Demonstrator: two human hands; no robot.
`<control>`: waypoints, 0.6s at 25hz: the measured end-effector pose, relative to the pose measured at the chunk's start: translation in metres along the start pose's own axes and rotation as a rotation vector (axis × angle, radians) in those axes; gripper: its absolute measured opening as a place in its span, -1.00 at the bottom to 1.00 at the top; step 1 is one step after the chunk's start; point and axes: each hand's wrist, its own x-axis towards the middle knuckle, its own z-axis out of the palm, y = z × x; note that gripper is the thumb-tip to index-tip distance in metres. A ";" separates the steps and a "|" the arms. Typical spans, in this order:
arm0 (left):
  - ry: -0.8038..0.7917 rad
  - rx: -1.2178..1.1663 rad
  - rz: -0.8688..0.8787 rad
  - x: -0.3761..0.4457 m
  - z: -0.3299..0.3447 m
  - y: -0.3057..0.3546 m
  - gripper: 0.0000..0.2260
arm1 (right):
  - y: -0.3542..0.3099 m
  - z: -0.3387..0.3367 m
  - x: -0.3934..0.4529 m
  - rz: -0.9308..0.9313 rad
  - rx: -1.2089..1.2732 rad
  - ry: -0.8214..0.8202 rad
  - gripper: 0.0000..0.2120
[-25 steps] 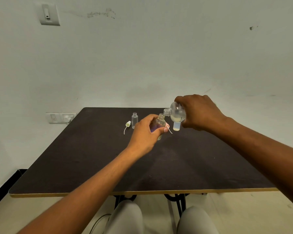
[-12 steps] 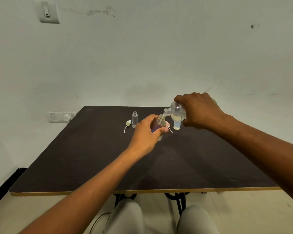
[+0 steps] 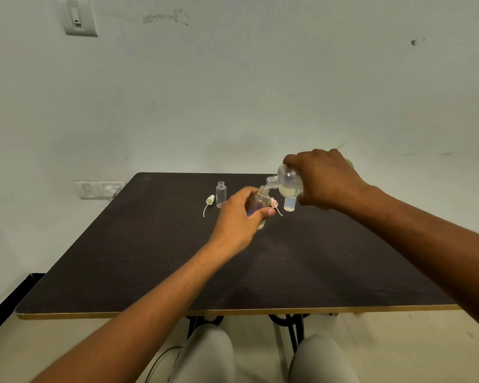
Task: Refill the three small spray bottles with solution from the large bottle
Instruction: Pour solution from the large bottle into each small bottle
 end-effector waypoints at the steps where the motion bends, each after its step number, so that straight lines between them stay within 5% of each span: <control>1: 0.001 0.000 -0.001 0.000 0.000 0.000 -0.56 | 0.000 -0.001 0.000 -0.002 -0.003 0.000 -0.50; 15: 0.005 -0.002 -0.016 0.000 0.004 -0.003 -0.55 | 0.000 -0.003 0.000 -0.025 -0.032 0.004 -0.50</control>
